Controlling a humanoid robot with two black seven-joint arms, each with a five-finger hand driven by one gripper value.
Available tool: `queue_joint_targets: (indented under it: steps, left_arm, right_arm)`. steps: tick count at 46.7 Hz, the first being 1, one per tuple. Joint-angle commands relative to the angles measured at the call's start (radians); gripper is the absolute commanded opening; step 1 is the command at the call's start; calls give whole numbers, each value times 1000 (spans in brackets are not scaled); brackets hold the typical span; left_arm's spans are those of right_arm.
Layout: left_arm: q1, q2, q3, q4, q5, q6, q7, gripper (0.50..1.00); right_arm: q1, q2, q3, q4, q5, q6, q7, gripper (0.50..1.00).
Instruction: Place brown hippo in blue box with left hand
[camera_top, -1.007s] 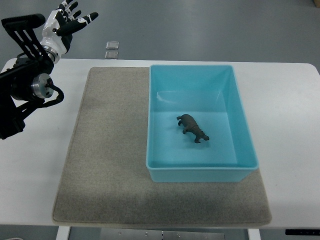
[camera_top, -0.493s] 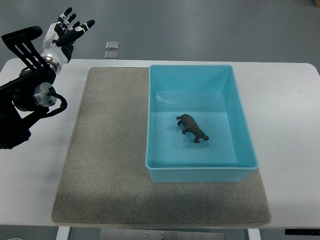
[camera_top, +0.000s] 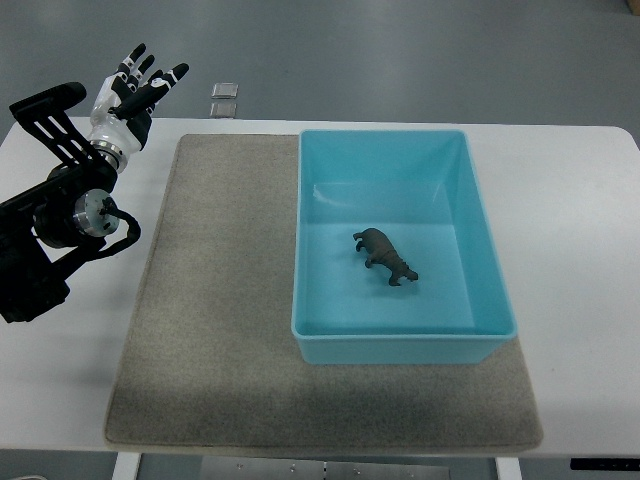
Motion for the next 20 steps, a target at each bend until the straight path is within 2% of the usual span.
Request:
queue_joint_targets:
  steps: [1, 20]
  left_arm:
    - [-1, 2, -15, -5, -1, 0, 1, 996]
    - [-1, 2, -30, -21, 1, -3, -1, 996]
  right_arm:
    - [0, 0, 0, -1, 0, -1, 0, 936]
    - [0, 0, 0, 1, -6, 5, 0, 936]
